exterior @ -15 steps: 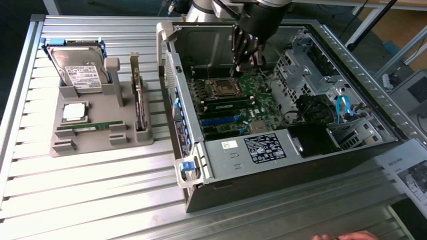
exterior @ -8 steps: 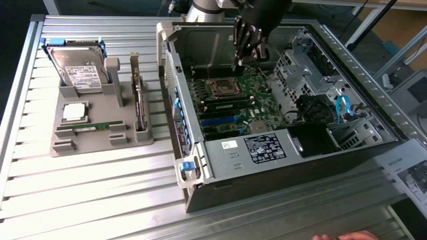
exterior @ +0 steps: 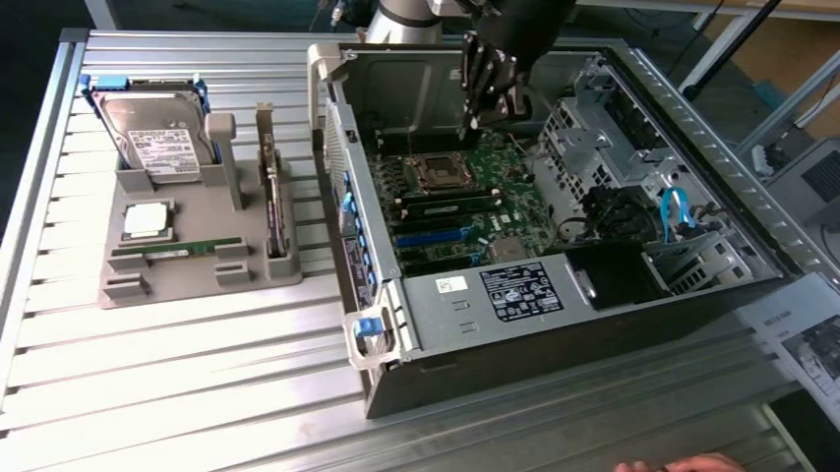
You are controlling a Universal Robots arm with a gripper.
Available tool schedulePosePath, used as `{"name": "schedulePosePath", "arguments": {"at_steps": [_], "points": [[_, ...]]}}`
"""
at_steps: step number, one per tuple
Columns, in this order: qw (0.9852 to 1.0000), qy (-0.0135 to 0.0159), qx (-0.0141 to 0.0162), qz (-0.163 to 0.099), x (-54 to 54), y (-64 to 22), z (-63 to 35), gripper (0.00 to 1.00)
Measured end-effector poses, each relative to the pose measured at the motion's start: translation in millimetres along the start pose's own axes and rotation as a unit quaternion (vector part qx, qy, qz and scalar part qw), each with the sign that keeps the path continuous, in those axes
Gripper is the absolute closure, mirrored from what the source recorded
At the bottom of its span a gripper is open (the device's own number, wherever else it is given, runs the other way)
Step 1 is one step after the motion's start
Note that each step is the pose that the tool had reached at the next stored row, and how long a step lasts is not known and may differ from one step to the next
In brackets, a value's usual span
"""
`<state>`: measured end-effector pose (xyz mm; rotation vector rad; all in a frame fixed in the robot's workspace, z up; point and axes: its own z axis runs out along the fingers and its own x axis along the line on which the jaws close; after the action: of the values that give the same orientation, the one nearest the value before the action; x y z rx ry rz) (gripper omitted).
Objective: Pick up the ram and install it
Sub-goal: 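Press down the ram until it locks into place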
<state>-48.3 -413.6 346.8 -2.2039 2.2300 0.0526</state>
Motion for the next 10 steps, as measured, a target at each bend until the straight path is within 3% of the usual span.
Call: {"name": "schedulePosePath", "arguments": {"at_steps": [10], "points": [[1.0, 0.0001, -0.0005, 0.0, -0.2, -18.7, -0.3, 0.9]]}}
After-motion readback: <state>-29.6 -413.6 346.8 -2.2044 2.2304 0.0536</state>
